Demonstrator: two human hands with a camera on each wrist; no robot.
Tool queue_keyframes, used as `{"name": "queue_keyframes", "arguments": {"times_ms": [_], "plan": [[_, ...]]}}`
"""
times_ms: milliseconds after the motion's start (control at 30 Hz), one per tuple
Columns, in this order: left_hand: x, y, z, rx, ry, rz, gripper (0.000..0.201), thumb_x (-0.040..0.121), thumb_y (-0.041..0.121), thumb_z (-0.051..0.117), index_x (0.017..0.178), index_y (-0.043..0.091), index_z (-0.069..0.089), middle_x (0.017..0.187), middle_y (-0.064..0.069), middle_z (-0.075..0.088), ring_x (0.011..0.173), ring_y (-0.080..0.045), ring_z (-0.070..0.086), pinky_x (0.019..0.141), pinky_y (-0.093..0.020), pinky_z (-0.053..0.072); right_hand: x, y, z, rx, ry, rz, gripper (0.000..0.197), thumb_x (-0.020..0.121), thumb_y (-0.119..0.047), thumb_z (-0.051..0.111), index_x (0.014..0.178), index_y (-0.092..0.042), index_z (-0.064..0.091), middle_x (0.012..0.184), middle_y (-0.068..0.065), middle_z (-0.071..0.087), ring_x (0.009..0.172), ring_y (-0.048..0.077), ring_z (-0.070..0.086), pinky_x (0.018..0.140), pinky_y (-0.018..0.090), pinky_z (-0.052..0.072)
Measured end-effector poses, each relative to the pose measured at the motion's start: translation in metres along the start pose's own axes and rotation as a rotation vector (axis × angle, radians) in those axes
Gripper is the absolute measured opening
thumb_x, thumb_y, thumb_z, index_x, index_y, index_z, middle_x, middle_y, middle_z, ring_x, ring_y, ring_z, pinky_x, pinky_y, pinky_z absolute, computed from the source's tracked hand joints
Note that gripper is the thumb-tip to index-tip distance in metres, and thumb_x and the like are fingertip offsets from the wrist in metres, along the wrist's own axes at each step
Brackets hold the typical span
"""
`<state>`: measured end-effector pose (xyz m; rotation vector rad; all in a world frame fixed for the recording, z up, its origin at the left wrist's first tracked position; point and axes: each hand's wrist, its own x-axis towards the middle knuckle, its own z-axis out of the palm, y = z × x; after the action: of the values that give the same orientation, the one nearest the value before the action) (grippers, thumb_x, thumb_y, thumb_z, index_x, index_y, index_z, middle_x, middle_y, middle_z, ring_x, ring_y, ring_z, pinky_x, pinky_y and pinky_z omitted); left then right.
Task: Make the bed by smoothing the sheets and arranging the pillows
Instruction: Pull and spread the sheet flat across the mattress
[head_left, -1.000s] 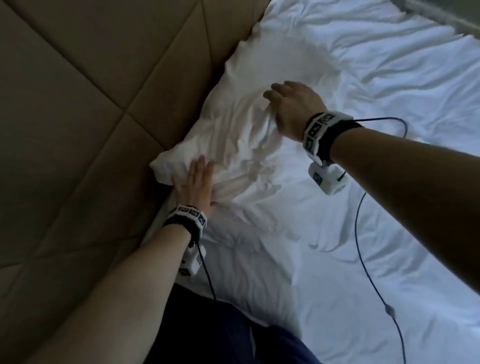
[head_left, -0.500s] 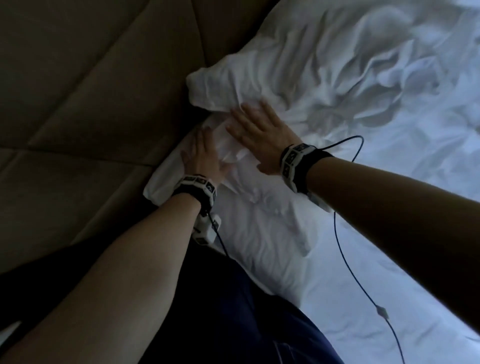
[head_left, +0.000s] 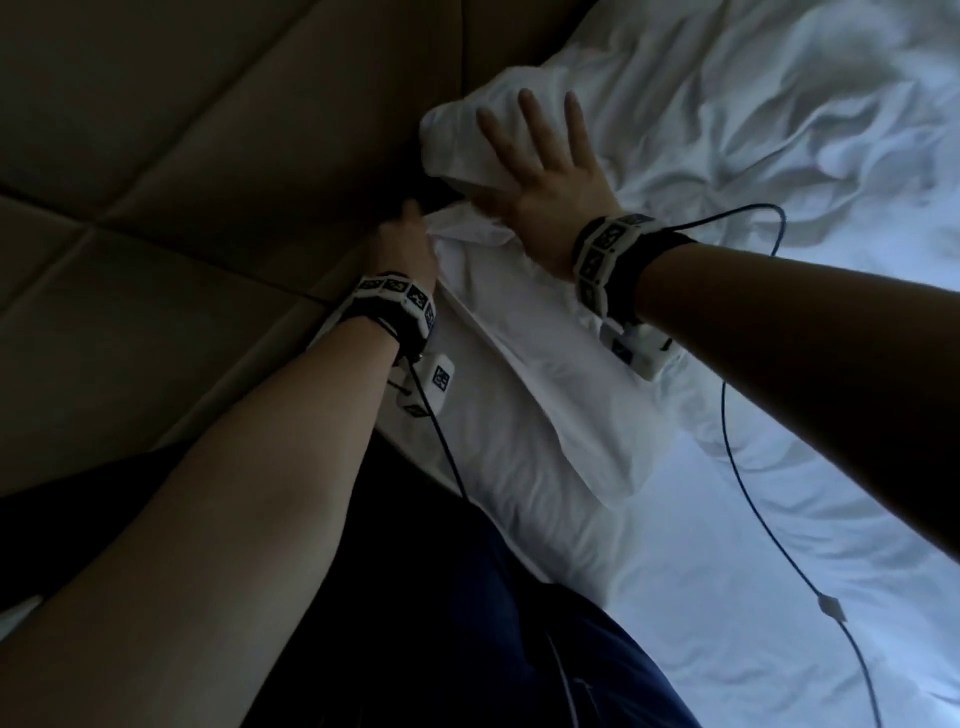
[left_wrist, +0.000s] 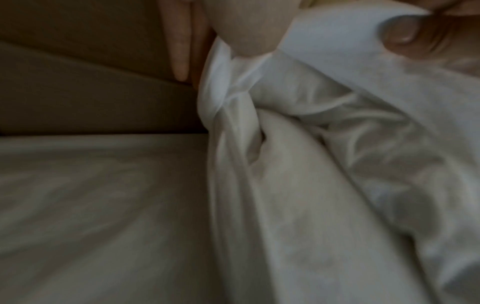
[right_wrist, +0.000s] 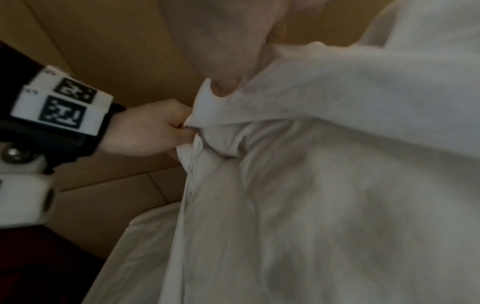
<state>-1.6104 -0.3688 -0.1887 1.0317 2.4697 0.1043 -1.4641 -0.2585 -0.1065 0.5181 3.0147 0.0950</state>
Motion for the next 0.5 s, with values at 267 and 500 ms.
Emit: {"name": "queue_keyframes", "arguments": {"times_ms": [267,500], "plan": [[0.023,-0.021,0.018,-0.293,-0.196,-0.167,0.036,0.103,0.017,0.040,0.136,0.007,0.051,0.137,-0.014,0.053,0.123,-0.028,0.051,0.100,-0.035,0.044,0.000,-0.017,0.004,0.062,-0.133,0.016,0.028,0.095,-0.034,0.046,0.111,-0.030,0.069,0.163,0.007,0.010,0.145,0.048,0.002,0.111,0.070,0.004],[0.037,0.005,-0.039,-0.145,0.027,0.075,0.030,0.097,0.016,0.046,0.119,0.003,0.061,0.119,-0.020,0.062,0.111,-0.038,0.057,0.090,-0.041,0.043,0.010,0.012,0.008,0.185,-0.182,0.340,0.060,0.098,-0.058,0.016,0.143,-0.031,0.044,0.163,0.007,0.002,0.145,0.047,0.003,0.112,0.067,0.011]]}}
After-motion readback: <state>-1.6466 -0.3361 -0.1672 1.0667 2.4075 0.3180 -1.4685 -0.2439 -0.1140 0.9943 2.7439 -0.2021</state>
